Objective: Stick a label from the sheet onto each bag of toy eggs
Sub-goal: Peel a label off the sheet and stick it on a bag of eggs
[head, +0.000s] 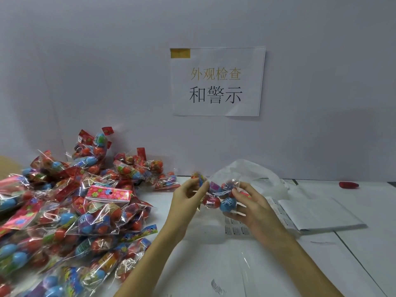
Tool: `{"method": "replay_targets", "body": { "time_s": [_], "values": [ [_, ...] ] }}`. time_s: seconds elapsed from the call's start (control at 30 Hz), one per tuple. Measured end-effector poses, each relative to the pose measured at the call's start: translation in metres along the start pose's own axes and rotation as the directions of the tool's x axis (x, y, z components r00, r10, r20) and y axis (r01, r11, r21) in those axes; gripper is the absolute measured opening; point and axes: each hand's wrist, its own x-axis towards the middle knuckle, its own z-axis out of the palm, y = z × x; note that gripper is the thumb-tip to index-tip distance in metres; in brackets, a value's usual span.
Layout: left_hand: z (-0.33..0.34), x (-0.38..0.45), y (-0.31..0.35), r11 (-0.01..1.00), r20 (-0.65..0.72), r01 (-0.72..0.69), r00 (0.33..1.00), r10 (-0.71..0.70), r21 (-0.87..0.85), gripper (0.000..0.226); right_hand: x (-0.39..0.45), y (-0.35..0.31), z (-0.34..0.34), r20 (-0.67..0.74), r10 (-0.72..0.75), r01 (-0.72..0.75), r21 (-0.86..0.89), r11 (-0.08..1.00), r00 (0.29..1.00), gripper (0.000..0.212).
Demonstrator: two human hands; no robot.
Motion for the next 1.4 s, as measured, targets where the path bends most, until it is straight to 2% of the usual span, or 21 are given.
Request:
{"method": "replay_targets", "body": {
  "time_s": [0.1,0.23,0.3,0.4,0.47,0.57,0.63,0.7,0.77,0.83,0.87,0.97,1.07,1.17,1.27,1.4],
  "values": [
    [-0.001,0.001,-0.002,0.989,0.031,0.030,0.999,-0.026,-0.144,0.029,-0.002,0.001,0.004,-0.087,-0.022,0.018,-0.050,0.999,0.996,0.032],
    [-0.004,0.003,0.001,0.945,0.049,0.133,0.991,-0.124,-0.299,0.038,-0.002,-0.001,-0.001,-0.187,-0.041,0.034,-0.040,0.999,0.982,0.028],
    [-0.005,0.004,0.001,0.932,0.038,0.166,0.986,-0.163,-0.323,0.040,-0.001,-0.002,-0.003,-0.182,-0.034,0.038,0.019,0.999,0.983,0.028],
    [0.000,0.004,-0.003,0.949,-0.007,0.128,0.991,-0.135,-0.289,0.038,0.001,-0.002,-0.003,-0.183,-0.014,0.033,0.099,0.995,0.983,0.034],
    [0.001,0.004,-0.005,0.962,-0.067,0.082,0.992,-0.103,-0.259,0.030,0.001,0.000,-0.003,-0.122,0.016,-0.005,0.091,0.996,0.992,0.039],
    [-0.002,0.006,-0.011,0.972,-0.158,-0.007,0.987,-0.031,-0.235,0.018,-0.001,0.002,-0.002,0.055,0.063,-0.065,0.037,0.997,0.997,0.042],
    [-0.004,0.008,-0.013,0.972,-0.149,0.002,0.988,-0.038,-0.234,0.012,-0.002,0.004,0.001,0.050,0.044,-0.045,0.008,0.999,0.998,0.047],
    [-0.005,0.009,-0.009,0.950,-0.104,0.068,0.989,-0.104,-0.305,0.008,-0.002,0.003,0.002,0.001,0.025,-0.025,-0.032,0.999,1.000,0.041],
    [-0.007,0.009,-0.003,0.931,-0.051,0.139,0.985,-0.166,-0.338,0.020,-0.002,0.001,0.000,0.016,0.011,-0.008,-0.155,0.988,1.000,0.033],
    [-0.010,0.008,0.001,0.960,0.014,0.194,0.981,-0.196,-0.200,0.040,-0.003,-0.001,-0.004,0.079,0.020,0.003,-0.285,0.959,0.997,0.027],
    [-0.011,0.007,0.001,0.966,0.048,0.211,0.977,-0.206,-0.147,0.045,-0.004,-0.001,-0.004,0.103,0.032,0.002,-0.315,0.949,0.994,0.026],
    [-0.008,0.000,0.000,0.954,0.081,0.251,0.967,-0.240,-0.164,0.045,-0.004,0.000,-0.002,0.122,0.054,-0.012,-0.319,0.948,0.991,0.027],
    [-0.007,0.001,0.000,0.961,0.053,0.210,0.978,-0.204,-0.180,0.039,0.000,0.002,-0.004,0.066,0.024,-0.004,-0.287,0.958,0.998,0.036],
    [-0.006,0.002,0.002,0.963,0.041,0.162,0.987,-0.157,-0.218,0.026,0.002,0.005,-0.006,0.010,-0.065,0.064,-0.414,0.908,0.998,0.043],
    [-0.002,0.000,0.002,0.986,-0.032,0.041,0.998,-0.047,-0.159,0.022,0.002,0.006,-0.008,0.001,-0.151,0.130,-0.513,0.849,0.988,0.035],
    [-0.004,0.003,0.005,0.981,-0.042,-0.056,0.998,0.049,-0.185,0.041,-0.002,0.002,-0.006,0.077,-0.182,0.197,-0.296,0.935,0.980,0.039]
  ]
}}
